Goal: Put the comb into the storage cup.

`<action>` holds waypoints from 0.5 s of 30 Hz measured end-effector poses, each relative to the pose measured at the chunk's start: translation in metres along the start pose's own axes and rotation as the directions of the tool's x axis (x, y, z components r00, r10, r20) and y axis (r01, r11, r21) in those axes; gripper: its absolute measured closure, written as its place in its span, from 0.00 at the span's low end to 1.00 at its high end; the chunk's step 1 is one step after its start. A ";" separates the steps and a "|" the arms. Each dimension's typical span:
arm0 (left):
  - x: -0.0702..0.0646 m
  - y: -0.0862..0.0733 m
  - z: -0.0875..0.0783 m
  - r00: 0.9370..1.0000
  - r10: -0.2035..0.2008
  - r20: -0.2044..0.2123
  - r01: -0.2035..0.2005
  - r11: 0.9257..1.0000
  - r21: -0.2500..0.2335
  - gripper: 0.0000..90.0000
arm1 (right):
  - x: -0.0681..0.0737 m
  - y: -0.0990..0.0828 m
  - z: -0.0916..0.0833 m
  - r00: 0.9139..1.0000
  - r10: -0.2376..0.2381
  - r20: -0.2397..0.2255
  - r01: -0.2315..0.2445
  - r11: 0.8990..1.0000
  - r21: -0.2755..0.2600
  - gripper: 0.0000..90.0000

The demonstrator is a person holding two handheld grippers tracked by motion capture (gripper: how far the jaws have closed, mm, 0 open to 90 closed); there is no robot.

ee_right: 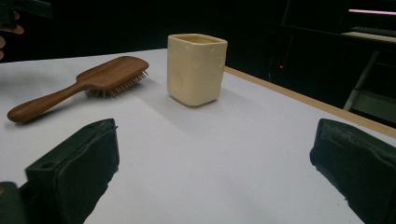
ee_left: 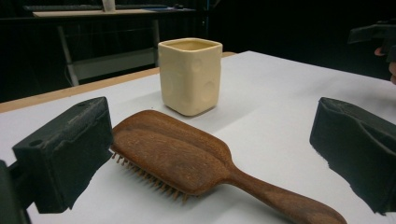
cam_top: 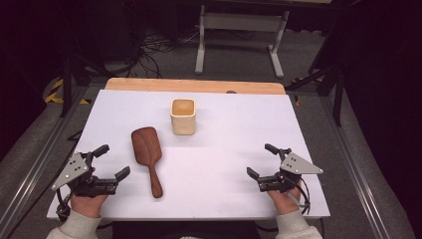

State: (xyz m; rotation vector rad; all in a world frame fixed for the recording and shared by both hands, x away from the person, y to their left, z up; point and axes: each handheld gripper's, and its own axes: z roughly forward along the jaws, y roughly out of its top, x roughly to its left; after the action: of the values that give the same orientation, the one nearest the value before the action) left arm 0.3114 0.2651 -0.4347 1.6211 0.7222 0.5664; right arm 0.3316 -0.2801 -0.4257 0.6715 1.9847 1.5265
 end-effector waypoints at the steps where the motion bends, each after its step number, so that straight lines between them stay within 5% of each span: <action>1: 0.000 0.000 0.000 1.000 0.002 -0.004 -0.002 1.000 -0.001 0.01 | 0.000 0.000 0.000 1.000 -0.002 0.000 0.002 1.000 -0.002 0.02; 15: -0.001 0.004 0.000 1.000 0.005 0.030 -0.005 1.000 0.003 0.02 | 0.000 0.000 -0.001 1.000 -0.003 0.000 0.003 1.000 -0.005 0.02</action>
State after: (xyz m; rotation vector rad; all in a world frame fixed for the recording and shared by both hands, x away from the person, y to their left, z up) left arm 0.3111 0.2636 -0.4305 1.6311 0.6969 0.5442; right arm 0.3306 -0.2805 -0.4254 0.6662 1.9804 1.5300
